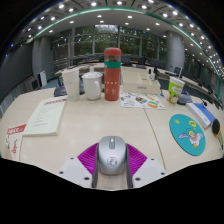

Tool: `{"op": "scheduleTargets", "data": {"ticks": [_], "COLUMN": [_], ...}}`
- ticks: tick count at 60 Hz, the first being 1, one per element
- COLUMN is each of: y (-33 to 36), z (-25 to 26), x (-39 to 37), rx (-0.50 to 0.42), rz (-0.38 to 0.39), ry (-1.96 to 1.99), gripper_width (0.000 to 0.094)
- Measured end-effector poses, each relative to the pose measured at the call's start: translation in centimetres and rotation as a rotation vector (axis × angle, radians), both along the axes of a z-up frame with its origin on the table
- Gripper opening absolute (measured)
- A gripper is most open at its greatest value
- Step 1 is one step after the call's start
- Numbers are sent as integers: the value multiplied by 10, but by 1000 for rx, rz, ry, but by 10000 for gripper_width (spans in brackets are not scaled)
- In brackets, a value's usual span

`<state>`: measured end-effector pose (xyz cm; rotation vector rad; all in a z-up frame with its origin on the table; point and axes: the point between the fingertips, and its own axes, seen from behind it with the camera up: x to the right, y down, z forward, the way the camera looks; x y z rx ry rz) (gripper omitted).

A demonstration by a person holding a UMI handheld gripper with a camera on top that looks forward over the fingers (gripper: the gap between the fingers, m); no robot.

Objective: Arrange mouse

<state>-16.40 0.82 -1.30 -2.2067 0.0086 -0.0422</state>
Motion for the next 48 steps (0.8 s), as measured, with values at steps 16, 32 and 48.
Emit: {"op": "scheduleTargets", "data": {"ticks": [16, 32, 48], "y": [4, 32, 39], "z": [85, 212, 64], "x": [3, 149, 282], "rx": [110, 298, 75], "rz": [45, -5, -37], "ry": [53, 110, 50], "gripper_width": [360, 355, 357]}}
